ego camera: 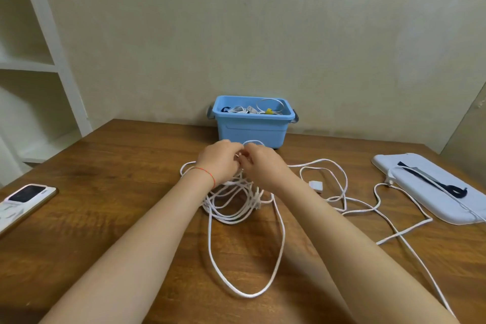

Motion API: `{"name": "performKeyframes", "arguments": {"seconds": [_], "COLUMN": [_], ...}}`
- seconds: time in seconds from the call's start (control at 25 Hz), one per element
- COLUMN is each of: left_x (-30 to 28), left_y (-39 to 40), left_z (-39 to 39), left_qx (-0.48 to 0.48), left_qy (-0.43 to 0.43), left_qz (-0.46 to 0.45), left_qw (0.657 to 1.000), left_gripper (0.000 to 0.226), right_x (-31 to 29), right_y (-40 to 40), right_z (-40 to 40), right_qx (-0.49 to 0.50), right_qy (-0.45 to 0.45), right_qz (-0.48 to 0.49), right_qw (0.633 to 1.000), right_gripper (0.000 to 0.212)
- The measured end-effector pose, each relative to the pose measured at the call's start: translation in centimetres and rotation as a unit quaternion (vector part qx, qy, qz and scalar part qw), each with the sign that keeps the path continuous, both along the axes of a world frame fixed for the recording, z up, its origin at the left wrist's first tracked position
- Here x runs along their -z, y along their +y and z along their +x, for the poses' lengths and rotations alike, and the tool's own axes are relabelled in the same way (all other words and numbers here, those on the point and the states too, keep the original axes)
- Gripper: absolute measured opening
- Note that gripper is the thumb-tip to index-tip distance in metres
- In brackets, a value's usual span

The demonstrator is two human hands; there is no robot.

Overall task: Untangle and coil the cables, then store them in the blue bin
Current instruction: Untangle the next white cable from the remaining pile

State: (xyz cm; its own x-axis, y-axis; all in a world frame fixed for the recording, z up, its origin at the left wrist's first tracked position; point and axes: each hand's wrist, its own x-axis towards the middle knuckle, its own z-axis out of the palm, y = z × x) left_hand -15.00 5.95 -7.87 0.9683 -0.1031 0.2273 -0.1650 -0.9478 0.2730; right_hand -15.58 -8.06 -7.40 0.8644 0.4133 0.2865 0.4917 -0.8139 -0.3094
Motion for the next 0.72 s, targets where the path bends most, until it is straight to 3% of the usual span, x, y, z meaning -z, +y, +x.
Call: {"name": "performKeyframes", "arguments": {"seconds": [0.12, 0.24, 0.32, 0.4, 0.48, 0.52, 0.64, 0.72], "left_x": [0.3, 1.2, 1.4, 1.3, 1.3, 1.4, 0.8, -0.2], "left_y": [1.6, 2.3, 2.6, 4.1, 6.5, 7.3, 6.6, 4.9], "left_z": [0.2, -0.3, 0.0, 0.2, 0.6, 0.8, 1.4, 1.3], "left_qx": [0.014, -0.013, -0.02, -0.079, -0.18, -0.208, -0.179, -0.14], "left_qy": [0.131, 0.186, 0.138, 0.075, 0.04, 0.039, 0.08, 0.076], "left_qz": [0.078, 0.032, -0.009, -0.116, -0.246, -0.256, -0.156, -0.05], "left_qw": [0.988, 0.982, 0.99, 0.987, 0.952, 0.943, 0.968, 0.986], "left_gripper": [0.073, 0.122, 0.137, 0.143, 0.14, 0.133, 0.093, 0.065], "right_x": [0.1, 0.2, -0.1, -1.4, -2.3, -2.5, -2.1, -1.6], "right_y": [-0.7, -1.1, -1.9, -4.6, -8.4, -9.3, -8.1, -6.8], "right_z": [0.7, 0.6, 0.9, 1.9, 3.0, 3.0, 2.9, 2.9], "right_qx": [0.032, 0.015, 0.032, 0.132, 0.232, 0.252, 0.215, 0.219], "right_qy": [0.055, 0.096, 0.084, 0.011, -0.069, -0.072, 0.039, 0.123], "right_qz": [-0.005, 0.004, 0.122, 0.325, 0.433, 0.425, 0.307, 0.143], "right_qw": [0.998, 0.995, 0.988, 0.936, 0.868, 0.866, 0.926, 0.957], "right_gripper": [0.019, 0.024, 0.019, 0.017, 0.018, 0.019, 0.02, 0.018]}}
